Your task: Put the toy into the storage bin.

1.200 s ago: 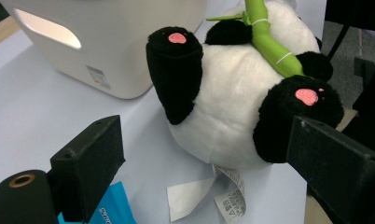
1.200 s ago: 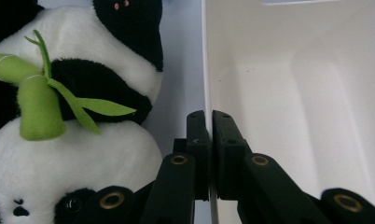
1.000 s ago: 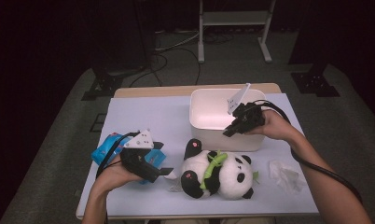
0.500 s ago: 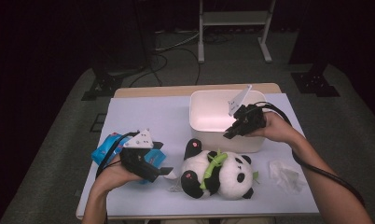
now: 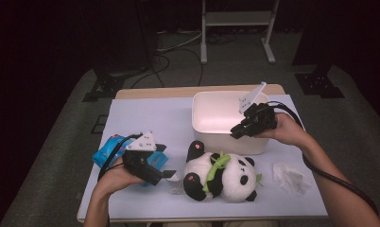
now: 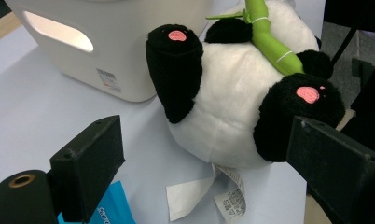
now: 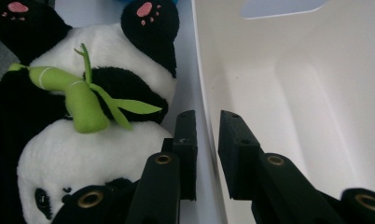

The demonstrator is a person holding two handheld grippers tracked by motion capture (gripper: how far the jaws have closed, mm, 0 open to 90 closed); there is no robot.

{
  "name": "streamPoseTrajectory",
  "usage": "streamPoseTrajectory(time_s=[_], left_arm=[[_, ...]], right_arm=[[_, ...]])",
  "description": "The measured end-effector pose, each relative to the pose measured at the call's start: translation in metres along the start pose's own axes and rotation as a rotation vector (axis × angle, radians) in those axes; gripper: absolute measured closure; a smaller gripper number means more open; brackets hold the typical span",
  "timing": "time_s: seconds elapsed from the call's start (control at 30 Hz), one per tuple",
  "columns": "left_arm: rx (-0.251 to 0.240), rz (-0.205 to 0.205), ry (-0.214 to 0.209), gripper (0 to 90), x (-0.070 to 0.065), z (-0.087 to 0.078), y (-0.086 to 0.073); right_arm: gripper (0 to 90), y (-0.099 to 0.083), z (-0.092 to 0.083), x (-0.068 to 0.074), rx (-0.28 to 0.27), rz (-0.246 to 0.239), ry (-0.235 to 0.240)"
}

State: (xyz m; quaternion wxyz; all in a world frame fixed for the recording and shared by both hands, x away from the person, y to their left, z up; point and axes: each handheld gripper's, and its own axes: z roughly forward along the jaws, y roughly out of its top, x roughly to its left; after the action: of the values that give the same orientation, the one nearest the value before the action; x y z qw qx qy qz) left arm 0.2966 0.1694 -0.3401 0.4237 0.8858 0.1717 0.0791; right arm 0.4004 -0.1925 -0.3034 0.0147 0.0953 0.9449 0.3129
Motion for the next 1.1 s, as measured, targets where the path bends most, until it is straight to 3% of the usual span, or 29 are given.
streamPoseTrajectory(time_s=[0.2, 0.4, 0.73, 1.1], left_arm=[[0.004, 0.005, 0.002, 9.9, 0.000, 0.000, 0.000], [0.005, 0.006, 0.004, 10.0, 0.000, 0.000, 0.000], [0.008, -0.002, 0.009, 9.9, 0.001, -0.002, -0.002], [0.014, -0.007, 0.012, 9.9, 0.001, -0.002, -0.002]], right_arm=[[72.7, -0.002, -0.012, 0.008, -0.033, -0.004, -0.022], [71.8, -0.001, -0.017, 0.020, -0.035, -0.022, -0.014], [67.0, 0.001, -0.003, 0.039, -0.021, -0.050, 0.043], [63.1, -0.002, 0.016, 0.051, -0.022, -0.055, 0.113]])
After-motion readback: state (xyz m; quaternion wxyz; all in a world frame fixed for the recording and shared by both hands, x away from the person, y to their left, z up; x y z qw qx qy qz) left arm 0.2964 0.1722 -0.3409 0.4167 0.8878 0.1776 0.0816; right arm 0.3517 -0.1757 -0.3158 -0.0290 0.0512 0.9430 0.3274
